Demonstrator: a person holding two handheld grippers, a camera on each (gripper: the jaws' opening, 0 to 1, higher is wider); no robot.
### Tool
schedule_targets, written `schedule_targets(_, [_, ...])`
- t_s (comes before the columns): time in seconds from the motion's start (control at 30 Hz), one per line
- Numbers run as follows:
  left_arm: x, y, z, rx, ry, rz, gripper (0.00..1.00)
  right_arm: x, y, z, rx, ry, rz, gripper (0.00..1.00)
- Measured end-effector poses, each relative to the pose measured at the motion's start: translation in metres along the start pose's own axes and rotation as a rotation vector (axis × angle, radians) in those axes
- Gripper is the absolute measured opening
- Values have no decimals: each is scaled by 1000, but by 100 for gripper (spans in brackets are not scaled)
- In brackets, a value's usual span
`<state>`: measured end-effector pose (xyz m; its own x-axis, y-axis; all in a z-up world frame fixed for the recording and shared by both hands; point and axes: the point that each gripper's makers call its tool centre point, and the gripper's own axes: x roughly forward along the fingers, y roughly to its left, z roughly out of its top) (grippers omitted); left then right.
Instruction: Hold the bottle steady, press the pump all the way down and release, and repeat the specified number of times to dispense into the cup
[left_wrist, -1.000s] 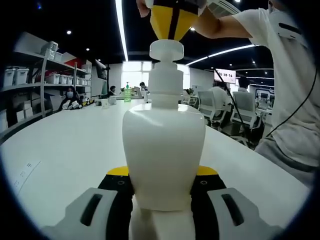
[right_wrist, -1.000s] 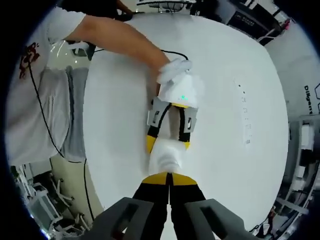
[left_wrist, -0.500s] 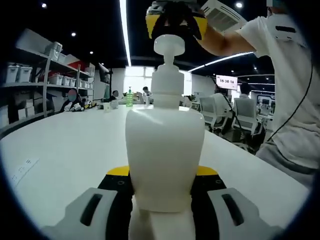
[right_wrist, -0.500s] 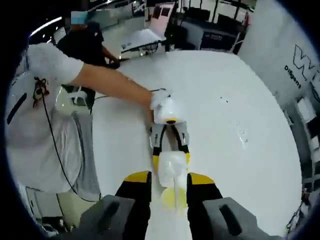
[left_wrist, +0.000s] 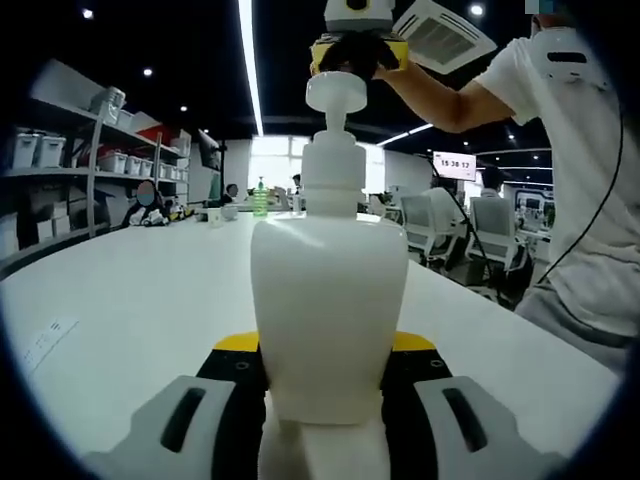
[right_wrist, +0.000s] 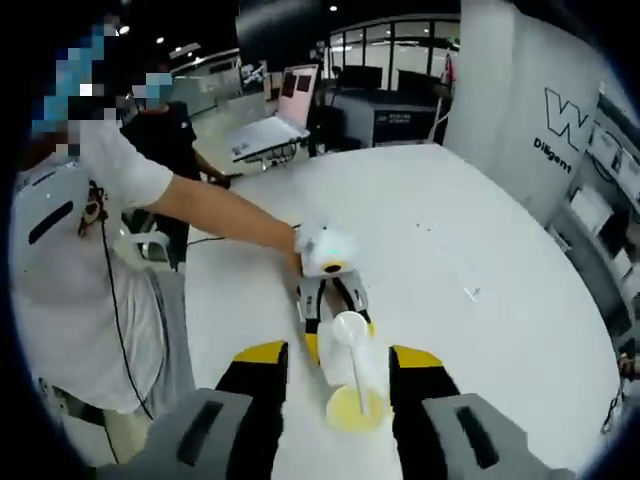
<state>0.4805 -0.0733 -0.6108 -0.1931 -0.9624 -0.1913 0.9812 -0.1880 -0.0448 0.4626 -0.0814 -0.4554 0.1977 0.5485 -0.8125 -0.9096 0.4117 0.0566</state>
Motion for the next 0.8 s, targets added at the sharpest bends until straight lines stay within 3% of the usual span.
schedule_targets(0.03, [0, 0, 0, 0, 0, -1, 43, 4, 3, 7, -35, -56, 11, 75])
schedule_targets(0.07, [-1, 0, 0, -1, 0, -1, 43, 8, 7, 14, -70, -112, 22, 97])
schedule_targets(0.1, [-1, 0, 0, -1, -1, -2, 42, 9, 4, 19, -47, -154, 16, 97])
schedule_targets(0.13, [-1, -1, -1, -4, -2, -4, 42, 9, 3, 12, -101, -160, -9, 99])
schedule_targets(0.2, [-2, -1, -1, -2, -2, -7, 42, 8, 3, 7, -89, -194, -6, 100])
schedule_targets(0.23, [-2, -2, -1, 0, -1, -8, 42, 9, 5, 6, -20, -244, 14, 100])
schedule_targets(0.27, [-2, -2, -1, 0, 0, -9, 42, 11, 1, 1, -2, -238, -9, 100])
schedule_targets(0.3, [-2, -2, -1, -3, 0, -7, 42, 11, 0, -5, -56, -227, -24, 100])
schedule_targets(0.33, [-3, -2, -1, -3, -1, -6, 42, 10, 0, -8, -5, -223, -24, 100])
schedule_targets(0.47, [-3, -2, -1, -4, 0, -8, 42, 0, 0, 1, -38, -303, -73, 100])
schedule_targets(0.5, [-3, -2, -2, -6, -1, -7, 42, -2, 3, -2, -11, -301, -54, 100])
schedule_targets(0.53, [-3, -2, -2, -6, -1, -7, 42, -6, 2, 3, 10, -353, -64, 100])
schedule_targets(0.63, [-3, -1, -2, -9, -2, -7, 42, -9, -4, -9, -3, -349, -109, 100])
schedule_targets(0.67, [-3, -1, -2, -10, -3, -6, 42, -8, 4, -18, 63, -334, -69, 100])
schedule_targets(0.7, [-3, -1, -2, -10, -3, -7, 42, -6, 8, -20, 53, -364, -63, 100])
schedule_targets(0.8, [-3, -1, -2, -11, -3, -12, 42, -1, 13, -29, 60, -360, -74, 100])
